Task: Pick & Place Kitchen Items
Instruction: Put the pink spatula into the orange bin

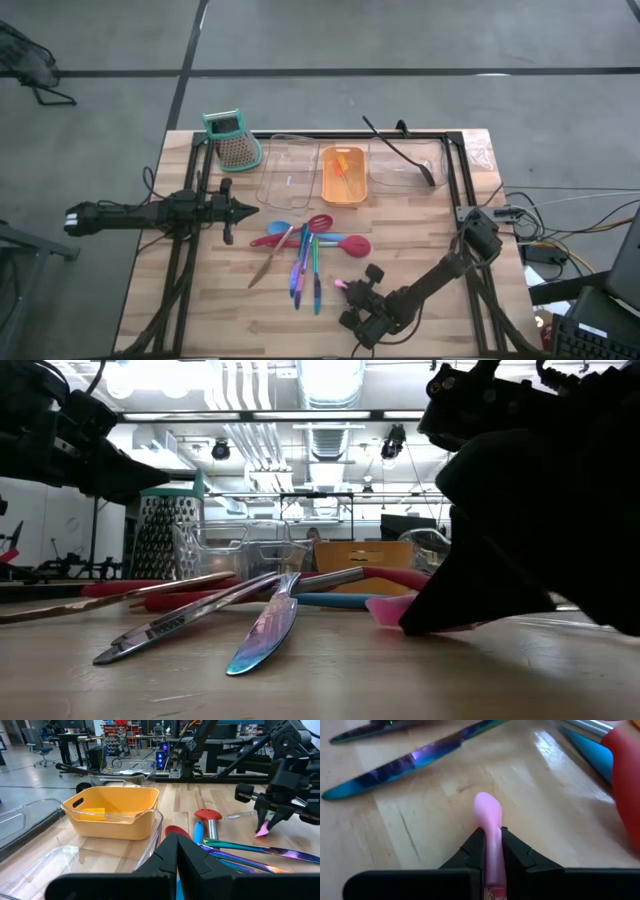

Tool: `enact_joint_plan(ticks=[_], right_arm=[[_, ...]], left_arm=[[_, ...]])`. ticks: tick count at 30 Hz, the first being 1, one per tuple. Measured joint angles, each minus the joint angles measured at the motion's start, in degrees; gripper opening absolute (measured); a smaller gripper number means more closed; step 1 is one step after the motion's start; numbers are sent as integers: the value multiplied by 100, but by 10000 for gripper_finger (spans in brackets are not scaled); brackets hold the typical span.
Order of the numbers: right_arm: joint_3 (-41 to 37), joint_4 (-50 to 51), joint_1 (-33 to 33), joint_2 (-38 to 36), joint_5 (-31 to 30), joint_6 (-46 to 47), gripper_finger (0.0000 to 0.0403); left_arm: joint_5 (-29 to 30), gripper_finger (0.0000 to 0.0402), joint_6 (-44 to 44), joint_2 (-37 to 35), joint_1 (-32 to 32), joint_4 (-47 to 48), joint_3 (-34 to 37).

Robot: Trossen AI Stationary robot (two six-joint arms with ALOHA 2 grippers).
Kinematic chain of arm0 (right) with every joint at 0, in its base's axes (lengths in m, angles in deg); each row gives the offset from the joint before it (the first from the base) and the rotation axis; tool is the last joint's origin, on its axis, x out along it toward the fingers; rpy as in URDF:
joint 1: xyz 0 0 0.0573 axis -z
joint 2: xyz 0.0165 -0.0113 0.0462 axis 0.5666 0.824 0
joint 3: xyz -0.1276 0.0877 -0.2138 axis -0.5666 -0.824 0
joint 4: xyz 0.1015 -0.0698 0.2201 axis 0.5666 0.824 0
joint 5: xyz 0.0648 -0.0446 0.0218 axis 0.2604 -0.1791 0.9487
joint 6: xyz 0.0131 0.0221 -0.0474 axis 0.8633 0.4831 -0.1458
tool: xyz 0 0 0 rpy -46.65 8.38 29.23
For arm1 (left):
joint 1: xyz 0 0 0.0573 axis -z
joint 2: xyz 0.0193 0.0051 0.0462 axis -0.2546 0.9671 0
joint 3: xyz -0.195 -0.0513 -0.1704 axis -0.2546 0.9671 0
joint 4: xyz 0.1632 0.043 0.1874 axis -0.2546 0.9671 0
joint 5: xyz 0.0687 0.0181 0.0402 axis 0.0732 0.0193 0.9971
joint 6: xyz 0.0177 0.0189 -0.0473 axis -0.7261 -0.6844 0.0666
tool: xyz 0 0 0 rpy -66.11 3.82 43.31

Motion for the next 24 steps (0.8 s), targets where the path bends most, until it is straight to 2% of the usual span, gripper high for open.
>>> enact_joint_plan(ticks=[4, 13, 18, 24], right_arm=[[-22, 105, 1, -255, -53, -108, 27], [-7, 751, 329, -1096, -773, -338, 27], [-2, 1253, 884, -1718, -840, -711, 28], [2, 1257, 1908, -2378, -676, -1575, 31]], left_arm=[[0, 5, 0, 0, -2, 0, 2], [0, 5, -2, 2, -2, 22, 0], [0, 5, 0, 9, -1, 37, 1], [-1, 5, -1, 9, 0, 78, 0]])
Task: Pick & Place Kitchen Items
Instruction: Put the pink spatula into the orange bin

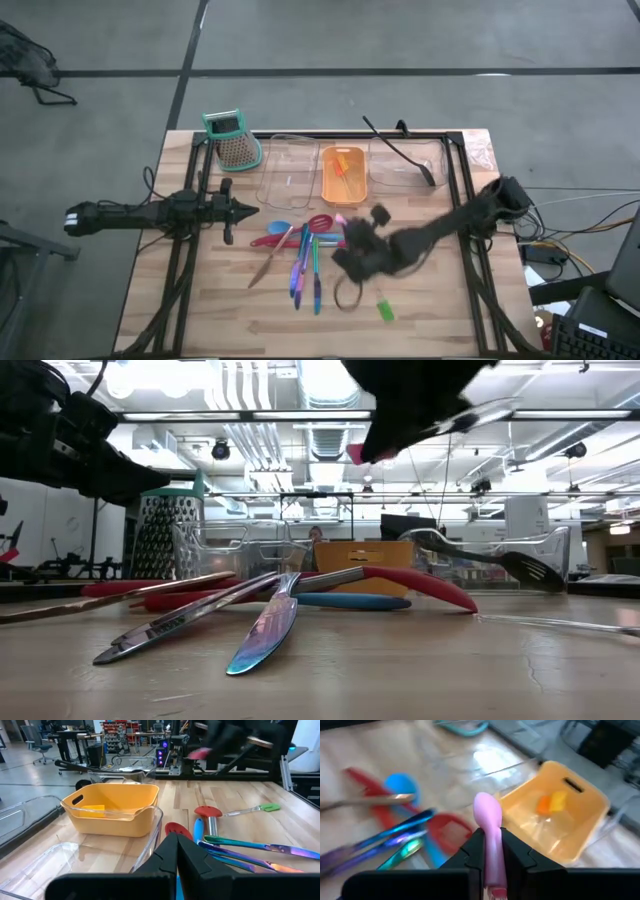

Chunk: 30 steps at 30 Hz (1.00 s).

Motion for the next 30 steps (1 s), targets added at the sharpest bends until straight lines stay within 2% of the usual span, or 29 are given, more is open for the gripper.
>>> enact_joint_plan(ticks=[5, 13, 16, 22, 30], right_arm=[[0, -129, 987, -163, 208, -197, 30], [0, -727, 2304, 88, 1197, -684, 30], [0, -1060, 2587, 190, 1453, -866, 29], [2, -1341, 3028, 336, 1569, -871, 29], [4, -1684, 3226, 627, 1671, -832, 30]], left_arm=[[0, 5, 1, 0, -1, 9, 0], [0, 5, -1, 0, 0, 9, 1], [-1, 5, 1, 0, 0, 14, 2], [1, 5, 1, 0, 0, 27, 0], [0, 5, 0, 0, -2, 53, 1]])
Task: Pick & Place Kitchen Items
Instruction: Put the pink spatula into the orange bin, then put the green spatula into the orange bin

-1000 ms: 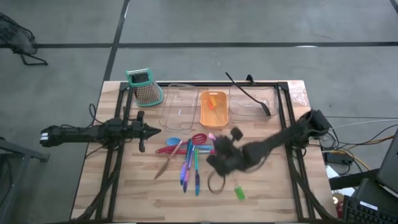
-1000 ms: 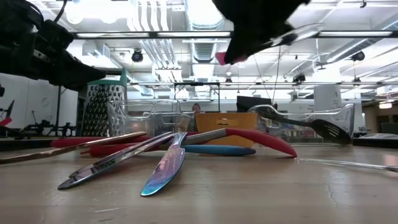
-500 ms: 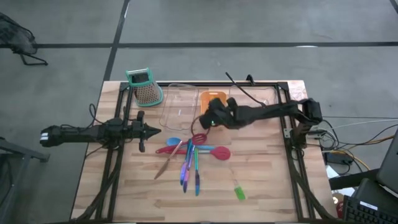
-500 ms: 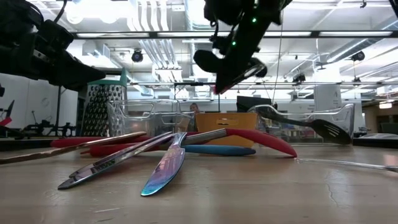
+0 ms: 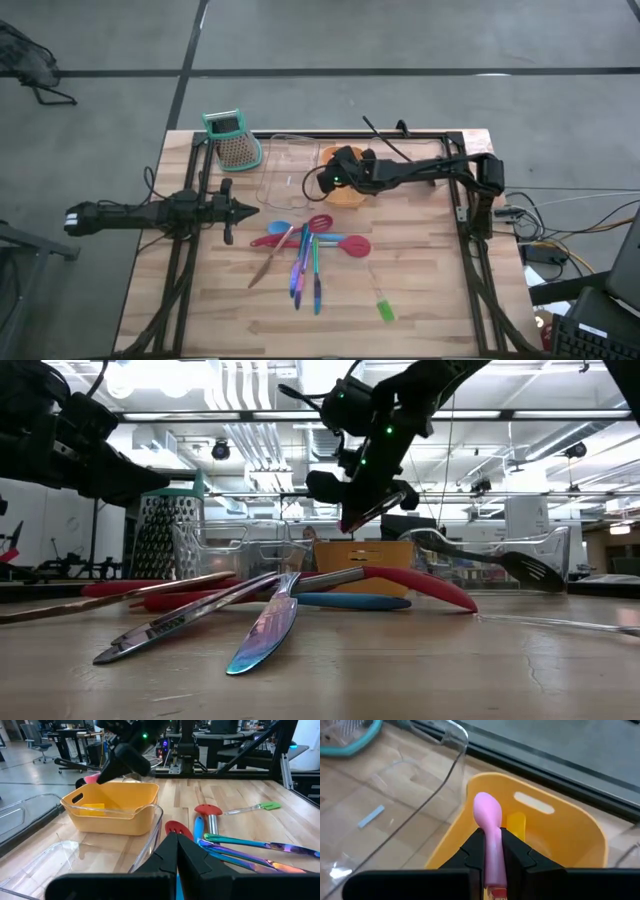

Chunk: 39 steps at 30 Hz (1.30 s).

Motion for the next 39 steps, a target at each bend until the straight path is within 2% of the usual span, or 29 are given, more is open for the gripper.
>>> enact_joint_plan(ticks=[20, 31, 39], right_arm=[[-4, -312, 66, 74, -57, -175, 39], [-7, -379, 76, 74, -62, -410, 112], [-7, -34, -212, -114, -15, -1158, 158]], left_arm=[[0, 5, 1, 2, 0, 0, 1], [-1, 5, 1, 2, 0, 0, 0], [0, 5, 1, 2, 2, 0, 1]])
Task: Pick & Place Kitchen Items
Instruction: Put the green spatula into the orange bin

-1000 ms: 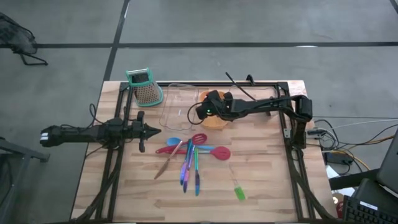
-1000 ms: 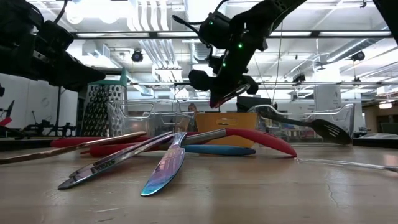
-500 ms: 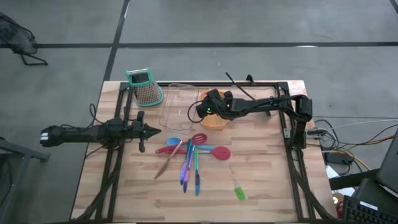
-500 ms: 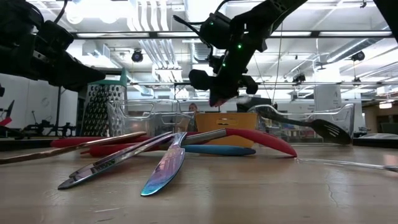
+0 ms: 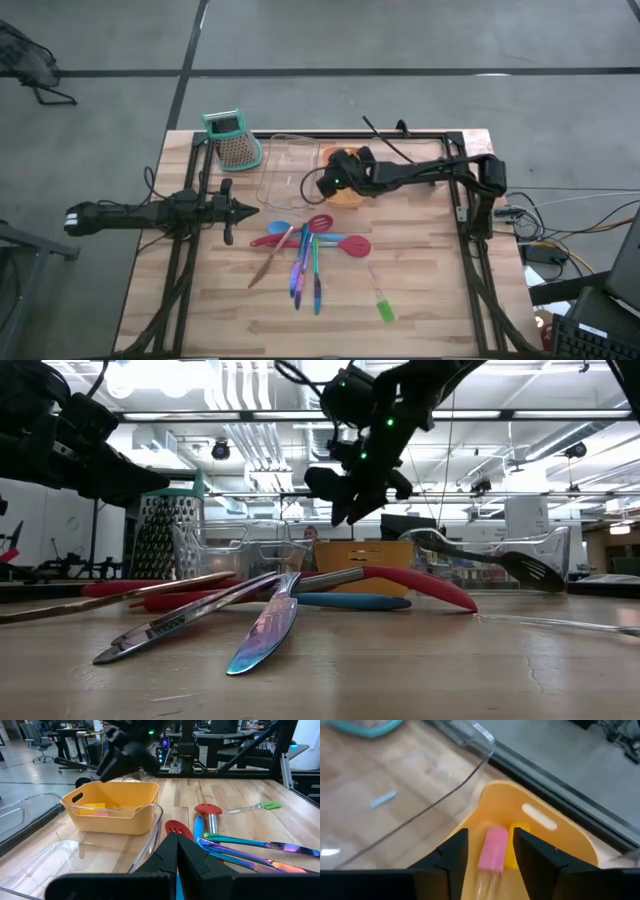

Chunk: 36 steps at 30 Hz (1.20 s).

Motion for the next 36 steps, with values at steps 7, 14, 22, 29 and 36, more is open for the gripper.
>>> enact_joint_plan(ticks=[7, 14, 22, 29, 36], right_arm=[[1, 853, -559, -287, -36, -15, 187], [0, 1381, -1427, -337, -58, 397, 207], [0, 1436, -2672, -335, -205, 849, 223], [-214, 1350, -3882, -296, -671, 1320, 243], [-577, 1291, -4926, -225, -1018, 3030, 259]], left_arm=[[-2, 5, 0, 0, -1, -1, 0], [0, 5, 0, 0, -2, 4, -2], [-2, 5, 0, 0, -2, 11, 0], [0, 5, 0, 0, 0, 12, -1], [0, 5, 0, 0, -2, 13, 0]])
